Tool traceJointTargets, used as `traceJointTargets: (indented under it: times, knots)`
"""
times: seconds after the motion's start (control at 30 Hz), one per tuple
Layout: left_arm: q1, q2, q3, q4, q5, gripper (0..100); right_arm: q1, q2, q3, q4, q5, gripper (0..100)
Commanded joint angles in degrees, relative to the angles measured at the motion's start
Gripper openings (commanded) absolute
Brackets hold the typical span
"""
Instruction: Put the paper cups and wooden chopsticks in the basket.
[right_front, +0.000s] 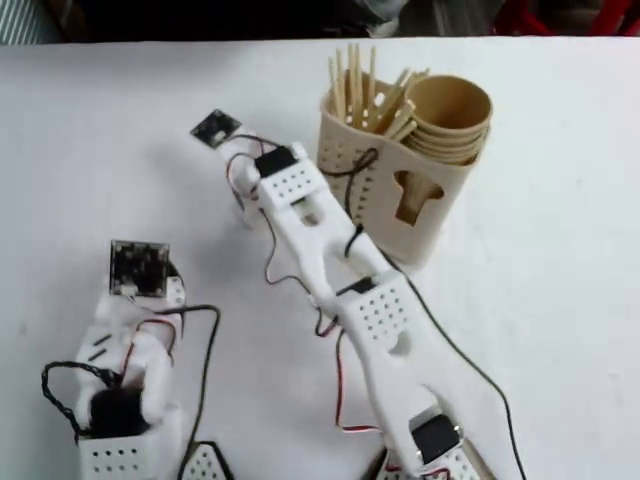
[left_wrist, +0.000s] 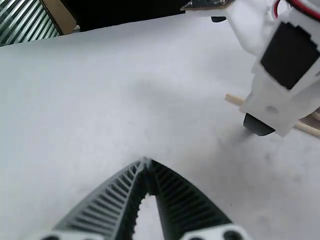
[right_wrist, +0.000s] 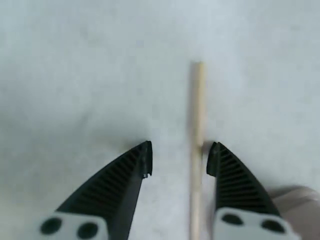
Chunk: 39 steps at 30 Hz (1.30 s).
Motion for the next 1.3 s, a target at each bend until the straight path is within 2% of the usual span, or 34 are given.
traceJointTargets:
  times: [0.0, 0.2, 0.37, 0.77, 0.9, 1.27]
  knots:
    - [-0.4, -0.5, -0.4, -1.3, -0.1, 3, 0.5, 0.5, -4.2, 3.9, 0.2, 19.0]
    - [-0.4, -0.5, -0.4, -1.3, -0.1, 3, -1.7, 0.8, -5.8, 7.5, 0.1, 18.1]
    - [-0.4, -0.5, -0.4, -1.3, -0.1, 3, -4.2, 1.0, -5.3, 7.8, 0.2, 1.8]
    - [-0.4, -0.5, -0.4, -1.3, -0.1, 3, -8.2, -2.2, -5.9, 15.7, 0.0, 1.7]
    - [-0.4, -0.5, -0.4, -1.3, -0.1, 3, -8.3, -5.9, -5.9, 17.5, -3.1, 1.7]
    - [-0.5, -0.5, -0.3, -1.3, -0.1, 3, -11.1, -19.2, -5.3, 24.0, -5.0, 1.7]
